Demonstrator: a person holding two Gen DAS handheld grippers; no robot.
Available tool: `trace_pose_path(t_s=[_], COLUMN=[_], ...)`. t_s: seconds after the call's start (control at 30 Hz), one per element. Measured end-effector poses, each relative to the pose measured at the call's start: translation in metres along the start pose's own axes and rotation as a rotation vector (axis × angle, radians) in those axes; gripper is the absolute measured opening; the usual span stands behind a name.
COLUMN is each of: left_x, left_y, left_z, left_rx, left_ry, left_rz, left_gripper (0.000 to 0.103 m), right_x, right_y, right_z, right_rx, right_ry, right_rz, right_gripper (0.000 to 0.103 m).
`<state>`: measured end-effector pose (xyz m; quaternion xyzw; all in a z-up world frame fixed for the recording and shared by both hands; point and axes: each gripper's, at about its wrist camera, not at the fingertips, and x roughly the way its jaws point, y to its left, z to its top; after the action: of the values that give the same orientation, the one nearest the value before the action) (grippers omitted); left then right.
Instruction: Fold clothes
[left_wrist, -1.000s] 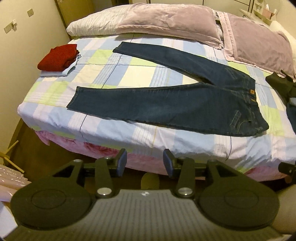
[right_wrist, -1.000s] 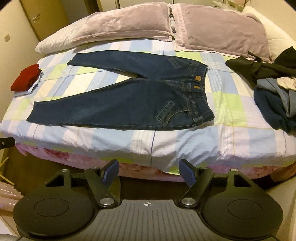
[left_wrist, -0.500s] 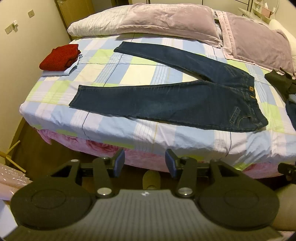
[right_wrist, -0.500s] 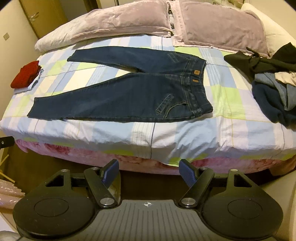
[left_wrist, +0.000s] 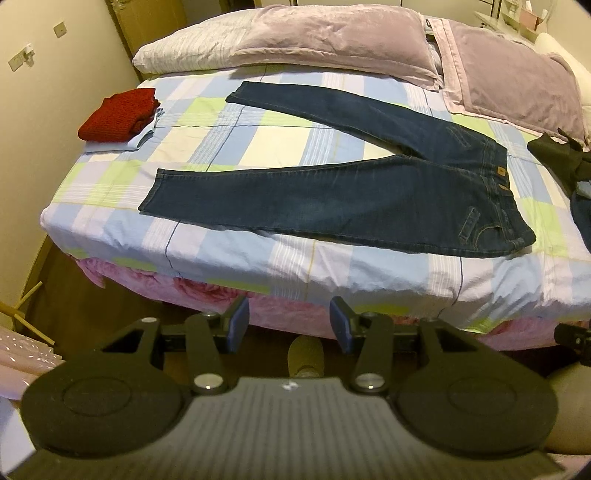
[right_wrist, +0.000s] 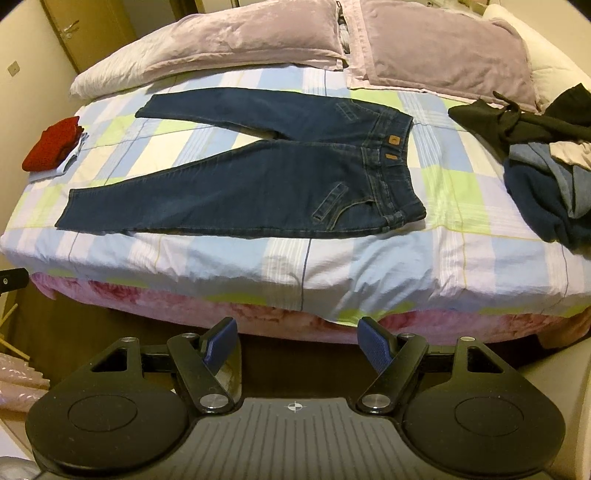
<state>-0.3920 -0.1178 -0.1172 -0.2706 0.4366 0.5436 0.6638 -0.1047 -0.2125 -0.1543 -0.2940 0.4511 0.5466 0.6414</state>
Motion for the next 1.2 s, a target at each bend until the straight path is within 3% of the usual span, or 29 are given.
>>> trace_pose_path(t_s=[0.77,1.03,1.2], left_x=[0.012,0.022,0.042], left_y=[0.02,0.029,0.043], left_z=[0.02,0.046,0.08], left_rx=[-0.07,-0.069,-0.073], left_ry=[-0.013,-0.093,-0.113], left_rz=[0.037,-0.047,-0.087], left_gripper=[0.044,0.044,0.043], right_x=[0.01,0.027,0.042], right_y=[-0.002,-0.008,-0.03], right_z=[0.024,0.048,0.069], right_rx=[-0.021,0.008,0.097], right_ry=[-0.023,-0.028,-0.05], right_rz=[-0.002,0.027,0.053], right_gripper=[0.075,0.075,0.075])
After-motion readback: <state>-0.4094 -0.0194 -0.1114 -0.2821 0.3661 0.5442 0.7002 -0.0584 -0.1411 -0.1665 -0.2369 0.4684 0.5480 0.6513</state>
